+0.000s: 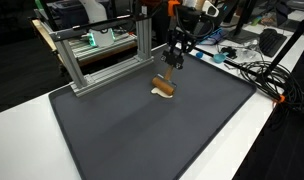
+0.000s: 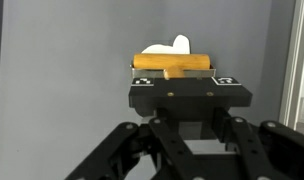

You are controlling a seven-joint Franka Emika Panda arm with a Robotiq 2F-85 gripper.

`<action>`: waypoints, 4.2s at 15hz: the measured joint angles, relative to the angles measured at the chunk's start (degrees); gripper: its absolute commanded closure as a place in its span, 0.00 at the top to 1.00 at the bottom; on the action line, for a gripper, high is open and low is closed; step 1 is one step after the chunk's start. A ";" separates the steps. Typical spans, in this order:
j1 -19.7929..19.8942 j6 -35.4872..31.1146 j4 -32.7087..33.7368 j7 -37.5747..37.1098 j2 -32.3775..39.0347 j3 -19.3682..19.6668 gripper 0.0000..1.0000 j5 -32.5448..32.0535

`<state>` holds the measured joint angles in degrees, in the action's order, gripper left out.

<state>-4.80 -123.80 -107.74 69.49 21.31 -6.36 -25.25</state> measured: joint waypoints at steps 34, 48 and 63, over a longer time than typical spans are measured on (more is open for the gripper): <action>-0.55 18.95 2.91 -33.18 -25.11 1.54 0.21 14.62; 0.69 19.16 -10.01 -64.58 -33.26 2.46 0.46 17.14; 1.78 10.35 -19.25 -63.26 -39.72 5.77 0.21 20.22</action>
<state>-3.01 -113.44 -126.98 6.24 -18.41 -0.60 -5.03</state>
